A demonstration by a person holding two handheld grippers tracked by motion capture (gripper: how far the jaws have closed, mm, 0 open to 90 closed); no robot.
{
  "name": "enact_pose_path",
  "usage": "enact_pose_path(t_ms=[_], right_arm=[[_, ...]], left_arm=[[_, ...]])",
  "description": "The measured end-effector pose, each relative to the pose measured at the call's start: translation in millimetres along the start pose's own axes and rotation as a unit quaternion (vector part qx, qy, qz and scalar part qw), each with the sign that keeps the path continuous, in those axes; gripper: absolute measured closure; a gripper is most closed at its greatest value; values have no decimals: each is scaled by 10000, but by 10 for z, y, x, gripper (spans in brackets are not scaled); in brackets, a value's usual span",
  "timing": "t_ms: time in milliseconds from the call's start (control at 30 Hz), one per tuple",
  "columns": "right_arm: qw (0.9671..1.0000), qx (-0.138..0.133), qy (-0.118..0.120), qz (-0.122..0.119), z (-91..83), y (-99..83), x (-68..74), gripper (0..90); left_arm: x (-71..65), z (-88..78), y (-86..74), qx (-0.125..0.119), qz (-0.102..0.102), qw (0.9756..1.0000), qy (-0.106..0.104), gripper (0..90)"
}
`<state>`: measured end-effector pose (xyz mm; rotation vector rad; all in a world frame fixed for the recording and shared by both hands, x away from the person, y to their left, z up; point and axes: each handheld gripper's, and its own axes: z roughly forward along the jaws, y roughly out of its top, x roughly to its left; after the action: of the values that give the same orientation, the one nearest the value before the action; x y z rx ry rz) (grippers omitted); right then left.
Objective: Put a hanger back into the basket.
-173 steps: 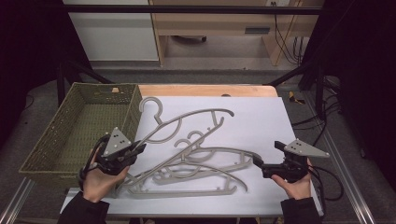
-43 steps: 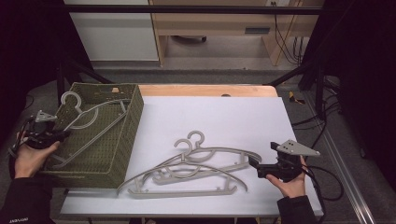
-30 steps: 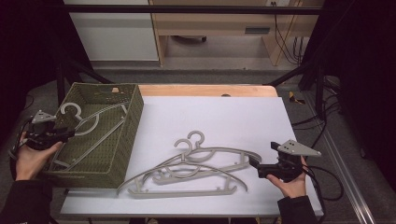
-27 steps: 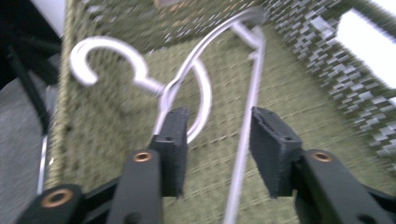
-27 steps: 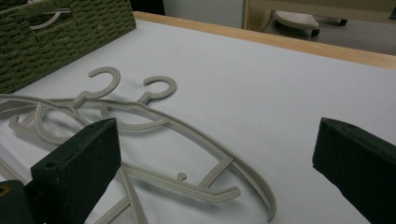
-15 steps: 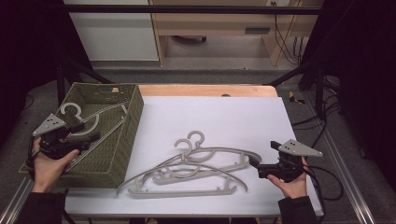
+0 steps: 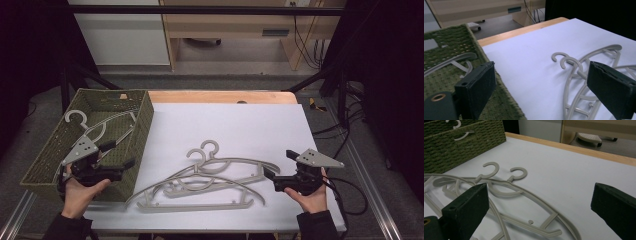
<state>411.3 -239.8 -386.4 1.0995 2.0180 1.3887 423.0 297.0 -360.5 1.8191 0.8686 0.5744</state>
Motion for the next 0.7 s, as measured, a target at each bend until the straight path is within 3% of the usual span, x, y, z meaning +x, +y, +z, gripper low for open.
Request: enact_pose_path(t_ms=[233,700], right_arm=[[9999,13,158,-40,57,-3,36,34],[9970,460,551,-281,319,27,210,84]], left_arm=[[-70,56,-46,36,18,10000,-87,69],[-91,95,-77,152,75,9997,-189,61]])
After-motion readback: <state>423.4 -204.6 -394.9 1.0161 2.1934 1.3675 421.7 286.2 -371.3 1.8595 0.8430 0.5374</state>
